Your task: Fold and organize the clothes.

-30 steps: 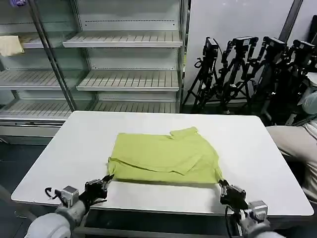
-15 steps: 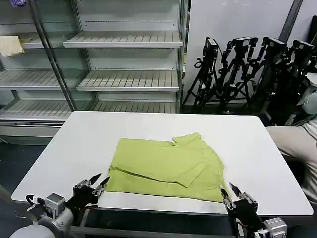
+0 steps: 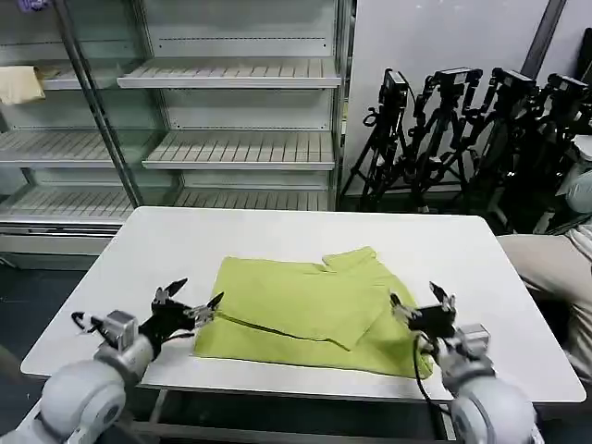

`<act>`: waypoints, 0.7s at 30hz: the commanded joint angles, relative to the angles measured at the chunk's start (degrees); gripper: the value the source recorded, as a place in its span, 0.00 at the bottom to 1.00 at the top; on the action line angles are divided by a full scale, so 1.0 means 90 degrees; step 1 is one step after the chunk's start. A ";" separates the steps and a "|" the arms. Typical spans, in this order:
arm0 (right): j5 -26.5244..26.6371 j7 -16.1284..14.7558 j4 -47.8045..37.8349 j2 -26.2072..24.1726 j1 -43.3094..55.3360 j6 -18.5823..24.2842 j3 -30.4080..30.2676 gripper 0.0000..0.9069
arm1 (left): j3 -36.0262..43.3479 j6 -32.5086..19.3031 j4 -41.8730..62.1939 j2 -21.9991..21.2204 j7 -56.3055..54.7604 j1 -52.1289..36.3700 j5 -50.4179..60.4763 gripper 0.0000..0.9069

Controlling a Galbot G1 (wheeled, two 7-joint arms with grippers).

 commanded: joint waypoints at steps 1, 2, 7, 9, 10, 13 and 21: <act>0.0037 0.0354 -0.2123 0.0398 0.2222 -0.0047 -0.0995 1.00 | 0.1405 -0.0063 0.1879 -0.0181 -0.0100 -0.2125 -0.0087 1.00; 0.0037 0.0370 -0.2242 0.0449 0.2275 -0.0047 -0.1007 1.00 | 0.1442 -0.0062 0.2000 -0.0214 -0.0097 -0.2208 -0.0085 1.00; 0.0007 0.0413 -0.2986 0.0628 0.2785 -0.0045 -0.1132 1.00 | 0.1761 0.0204 0.2606 -0.0383 -0.0020 -0.2641 -0.0099 1.00; 0.0008 0.0416 -0.3188 0.0662 0.2905 -0.0045 -0.1148 1.00 | 0.1806 0.0261 0.2697 -0.0427 0.0074 -0.2760 -0.0096 1.00; 0.0019 0.0409 -0.3372 0.0679 0.2997 -0.0045 -0.1161 1.00 | 0.1886 0.0262 0.2849 -0.0456 0.0114 -0.2840 -0.0078 1.00; 0.0052 0.0409 -0.3734 0.0728 0.3189 -0.0046 -0.1199 1.00 | 0.2016 0.0262 0.3170 -0.0564 0.0156 -0.3053 -0.0022 1.00; 0.0202 0.0391 -0.4124 0.0764 0.3373 -0.0048 -0.1213 1.00 | 0.2054 0.0259 0.3746 -0.0854 0.0188 -0.3388 0.0082 1.00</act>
